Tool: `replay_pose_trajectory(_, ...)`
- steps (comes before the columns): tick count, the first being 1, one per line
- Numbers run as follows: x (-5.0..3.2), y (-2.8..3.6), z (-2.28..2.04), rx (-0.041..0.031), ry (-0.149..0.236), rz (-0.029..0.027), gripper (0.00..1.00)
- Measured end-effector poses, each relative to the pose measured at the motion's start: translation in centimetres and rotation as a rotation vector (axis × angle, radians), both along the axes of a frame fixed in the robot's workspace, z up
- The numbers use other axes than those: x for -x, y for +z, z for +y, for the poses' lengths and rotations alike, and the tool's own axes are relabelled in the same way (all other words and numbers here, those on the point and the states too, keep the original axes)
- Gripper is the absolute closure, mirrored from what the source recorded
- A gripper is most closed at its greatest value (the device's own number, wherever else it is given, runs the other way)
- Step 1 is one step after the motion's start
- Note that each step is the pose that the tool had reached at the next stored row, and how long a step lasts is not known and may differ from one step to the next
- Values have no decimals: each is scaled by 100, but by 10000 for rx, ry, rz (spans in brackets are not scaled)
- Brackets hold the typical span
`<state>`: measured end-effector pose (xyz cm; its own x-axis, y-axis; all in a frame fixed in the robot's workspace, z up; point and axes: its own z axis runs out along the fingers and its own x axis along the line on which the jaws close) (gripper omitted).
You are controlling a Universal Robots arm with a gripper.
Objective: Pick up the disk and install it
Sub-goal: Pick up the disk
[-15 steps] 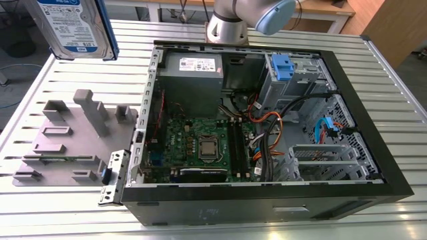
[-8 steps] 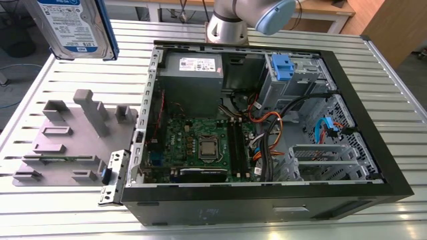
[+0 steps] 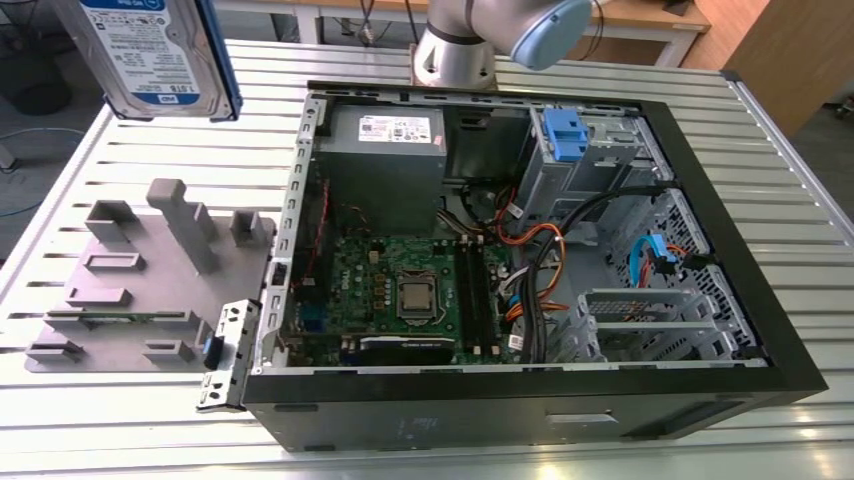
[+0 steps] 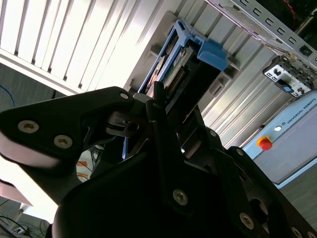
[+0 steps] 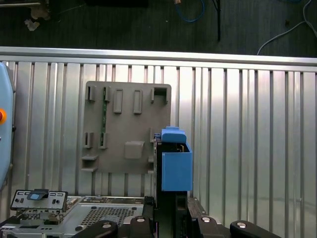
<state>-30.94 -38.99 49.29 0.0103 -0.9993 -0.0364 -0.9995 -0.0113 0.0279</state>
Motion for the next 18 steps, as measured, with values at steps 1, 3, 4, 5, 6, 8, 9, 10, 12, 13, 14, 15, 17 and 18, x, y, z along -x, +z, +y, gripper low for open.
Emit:
replay_pose_trajectory(1,-11,0,0,0,0,-1,65)
replay_pose_trajectory(3,-36,0,0,0,-1,0,65)
replay_pose_trajectory(4,-40,0,0,0,-1,0,65)
replay_pose_trajectory(5,-40,-1,0,-1,-1,-1,65)
replay_pose_trajectory(6,-40,-1,0,-1,-2,-1,65)
replay_pose_trajectory(8,-42,0,0,-1,-1,0,65)
replay_pose_trajectory(9,-42,0,0,0,-1,0,65)
replay_pose_trajectory(10,-42,0,0,0,-1,-1,65)
replay_pose_trajectory(12,-43,0,0,0,-1,-1,65)
replay_pose_trajectory(13,-43,-1,0,-1,0,-1,65)
replay_pose_trajectory(14,-44,0,0,0,-1,0,65)
replay_pose_trajectory(15,-45,0,0,0,-1,0,65)
replay_pose_trajectory(17,-53,0,0,0,1,0,65)
replay_pose_trajectory(18,-57,-1,0,-1,1,-1,65)
